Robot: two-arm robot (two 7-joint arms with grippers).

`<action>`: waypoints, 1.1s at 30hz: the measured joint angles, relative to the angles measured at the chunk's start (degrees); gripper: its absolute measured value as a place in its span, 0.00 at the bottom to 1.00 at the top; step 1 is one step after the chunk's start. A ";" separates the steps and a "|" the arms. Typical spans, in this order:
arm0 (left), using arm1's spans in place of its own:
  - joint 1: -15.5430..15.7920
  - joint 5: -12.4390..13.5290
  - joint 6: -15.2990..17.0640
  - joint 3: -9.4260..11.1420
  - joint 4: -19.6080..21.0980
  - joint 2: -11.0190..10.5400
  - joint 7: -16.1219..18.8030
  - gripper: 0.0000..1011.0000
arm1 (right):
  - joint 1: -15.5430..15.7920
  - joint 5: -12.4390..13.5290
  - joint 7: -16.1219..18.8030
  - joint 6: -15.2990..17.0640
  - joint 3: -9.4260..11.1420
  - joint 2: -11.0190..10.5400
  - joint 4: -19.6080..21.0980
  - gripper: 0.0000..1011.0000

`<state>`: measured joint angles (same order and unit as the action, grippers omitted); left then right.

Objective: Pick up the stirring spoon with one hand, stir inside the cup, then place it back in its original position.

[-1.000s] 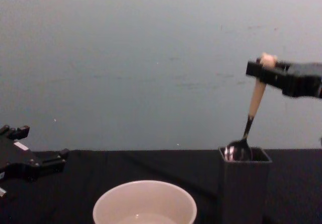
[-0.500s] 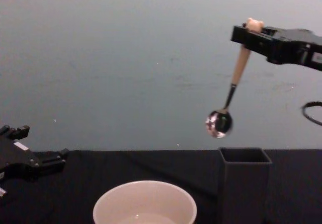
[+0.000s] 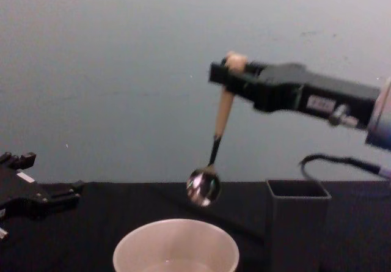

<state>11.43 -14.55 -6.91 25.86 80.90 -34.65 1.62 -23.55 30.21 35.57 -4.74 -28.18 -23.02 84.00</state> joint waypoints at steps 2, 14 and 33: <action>0.00 0.00 0.00 0.00 0.00 0.00 0.00 0.99 | -0.01 -0.40 0.37 -0.21 -0.98 0.36 -0.59 0.21; 0.00 0.00 0.00 0.00 0.00 0.00 0.00 0.99 | -0.74 -4.96 1.19 -4.36 -4.84 2.74 -6.03 0.21; 0.00 0.00 0.00 0.00 0.00 0.00 0.00 0.99 | -2.11 -9.87 2.51 -9.92 -6.25 6.49 -14.04 0.21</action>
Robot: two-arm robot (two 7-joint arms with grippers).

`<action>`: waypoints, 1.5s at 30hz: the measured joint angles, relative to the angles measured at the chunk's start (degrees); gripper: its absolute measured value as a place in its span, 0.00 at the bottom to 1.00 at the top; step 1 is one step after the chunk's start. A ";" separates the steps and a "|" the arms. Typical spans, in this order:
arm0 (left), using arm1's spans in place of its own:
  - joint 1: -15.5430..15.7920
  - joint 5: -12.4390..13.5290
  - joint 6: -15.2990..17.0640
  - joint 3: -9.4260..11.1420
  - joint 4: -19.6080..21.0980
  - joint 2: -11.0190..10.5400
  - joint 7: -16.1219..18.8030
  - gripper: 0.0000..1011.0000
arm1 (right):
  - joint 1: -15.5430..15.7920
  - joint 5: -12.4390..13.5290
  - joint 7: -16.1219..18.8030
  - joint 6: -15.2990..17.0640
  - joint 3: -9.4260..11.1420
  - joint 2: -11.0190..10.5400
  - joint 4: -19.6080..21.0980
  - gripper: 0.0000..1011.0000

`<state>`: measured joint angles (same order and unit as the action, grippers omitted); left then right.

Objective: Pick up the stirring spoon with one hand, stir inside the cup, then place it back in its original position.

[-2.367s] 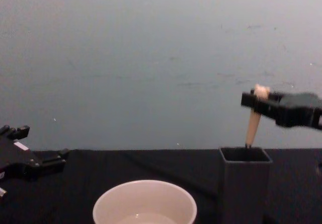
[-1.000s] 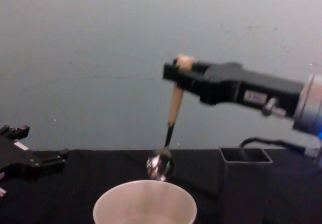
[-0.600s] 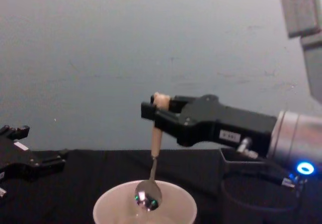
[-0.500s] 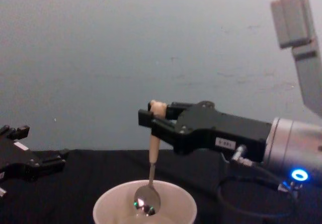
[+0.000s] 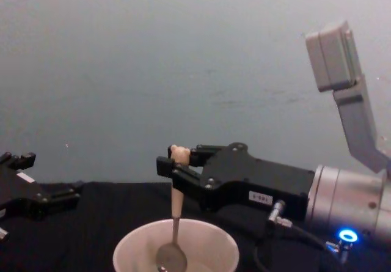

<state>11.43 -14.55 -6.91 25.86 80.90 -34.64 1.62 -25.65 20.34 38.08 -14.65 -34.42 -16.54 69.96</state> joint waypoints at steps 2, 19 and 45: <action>0.00 0.00 0.00 0.00 0.00 0.00 0.00 0.99 | -0.03 -0.22 0.23 -0.17 -0.01 0.20 -0.47 0.21; 0.00 0.00 0.00 0.00 0.00 0.00 0.00 0.99 | 0.08 -1.41 0.23 -0.16 0.64 0.29 -1.66 0.21; 0.00 0.00 0.00 0.00 0.00 0.00 0.00 0.99 | 6.35 3.24 3.17 3.15 1.39 -5.42 9.19 0.21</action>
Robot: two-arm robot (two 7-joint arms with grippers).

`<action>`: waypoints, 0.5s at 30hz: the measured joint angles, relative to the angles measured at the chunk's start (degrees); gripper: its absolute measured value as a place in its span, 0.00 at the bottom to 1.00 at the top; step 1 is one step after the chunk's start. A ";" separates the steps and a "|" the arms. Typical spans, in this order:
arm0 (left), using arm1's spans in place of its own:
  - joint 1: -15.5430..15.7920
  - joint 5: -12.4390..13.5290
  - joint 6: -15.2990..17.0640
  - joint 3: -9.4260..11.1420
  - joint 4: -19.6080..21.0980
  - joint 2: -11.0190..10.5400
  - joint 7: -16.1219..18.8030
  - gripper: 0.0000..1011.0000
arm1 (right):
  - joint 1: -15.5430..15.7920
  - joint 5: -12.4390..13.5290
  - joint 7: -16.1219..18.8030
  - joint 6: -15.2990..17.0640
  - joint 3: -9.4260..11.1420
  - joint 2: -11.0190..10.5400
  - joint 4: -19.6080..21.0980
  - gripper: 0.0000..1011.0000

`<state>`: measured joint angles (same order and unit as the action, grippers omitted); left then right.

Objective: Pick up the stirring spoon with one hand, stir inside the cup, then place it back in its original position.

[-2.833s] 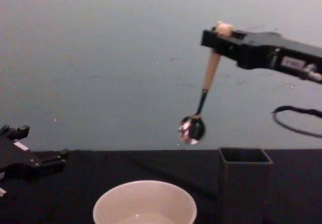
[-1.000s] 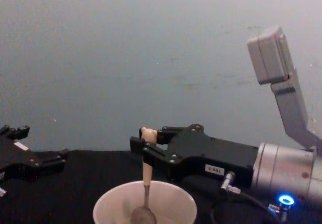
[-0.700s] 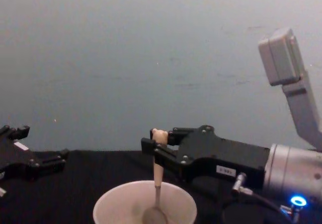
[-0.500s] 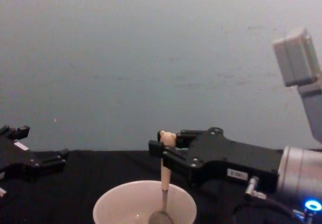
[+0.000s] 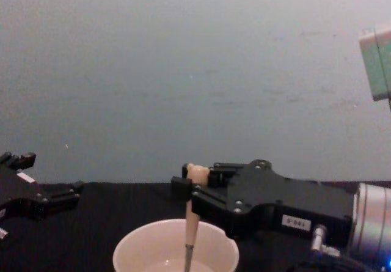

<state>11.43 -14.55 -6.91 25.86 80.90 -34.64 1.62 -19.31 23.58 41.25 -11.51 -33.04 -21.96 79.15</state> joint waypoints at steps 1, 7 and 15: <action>0.00 0.00 0.00 0.00 0.00 0.00 0.00 0.99 | 0.00 0.10 0.08 0.01 -0.10 0.05 0.06 0.21; 0.00 0.00 0.00 0.00 0.00 0.00 0.00 0.99 | -0.94 -0.12 -0.43 -0.15 -1.31 1.58 -1.16 0.21; 0.00 0.00 0.00 0.00 0.00 0.00 0.00 0.99 | -3.23 -2.03 -2.75 -1.47 -1.84 4.45 -5.20 0.21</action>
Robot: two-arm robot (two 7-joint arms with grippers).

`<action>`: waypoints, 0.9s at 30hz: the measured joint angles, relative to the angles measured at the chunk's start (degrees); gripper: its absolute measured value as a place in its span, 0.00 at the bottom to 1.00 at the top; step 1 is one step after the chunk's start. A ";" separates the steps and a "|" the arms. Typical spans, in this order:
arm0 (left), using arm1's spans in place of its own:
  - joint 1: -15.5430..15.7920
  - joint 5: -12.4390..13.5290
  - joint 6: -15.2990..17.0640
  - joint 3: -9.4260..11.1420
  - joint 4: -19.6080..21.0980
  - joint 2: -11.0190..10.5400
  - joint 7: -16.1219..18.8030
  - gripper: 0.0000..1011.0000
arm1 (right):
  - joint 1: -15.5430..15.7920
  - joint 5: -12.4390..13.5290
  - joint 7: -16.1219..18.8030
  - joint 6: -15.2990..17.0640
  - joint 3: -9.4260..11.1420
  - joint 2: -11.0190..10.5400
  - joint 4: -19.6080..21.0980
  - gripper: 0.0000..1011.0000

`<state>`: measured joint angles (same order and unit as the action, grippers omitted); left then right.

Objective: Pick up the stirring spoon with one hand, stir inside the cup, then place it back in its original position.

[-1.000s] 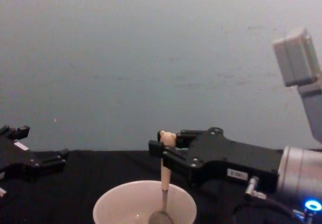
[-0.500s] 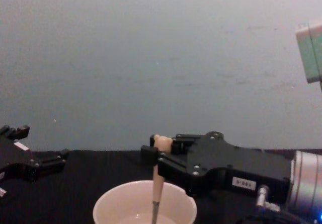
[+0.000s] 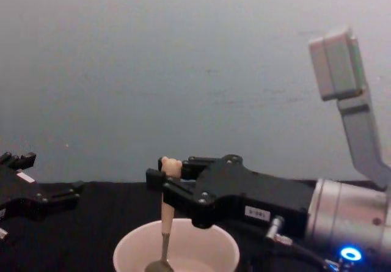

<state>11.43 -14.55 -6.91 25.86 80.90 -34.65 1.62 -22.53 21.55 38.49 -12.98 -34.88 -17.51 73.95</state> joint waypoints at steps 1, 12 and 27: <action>0.00 0.00 0.00 0.00 0.00 0.00 0.00 0.99 | -0.48 -0.32 -0.47 -0.21 0.07 0.58 -0.92 0.21; 0.00 0.00 0.00 0.00 0.00 0.00 0.00 0.99 | -1.91 -1.61 -2.28 -0.54 1.53 1.81 -3.67 0.21; 0.00 0.00 0.00 0.00 0.00 0.00 0.00 0.99 | -0.61 -2.03 -2.49 -0.03 3.14 0.16 -2.28 0.21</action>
<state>11.44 -14.55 -6.91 25.86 80.90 -34.65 1.62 -23.14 19.52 36.00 -13.01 -31.73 -17.36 71.66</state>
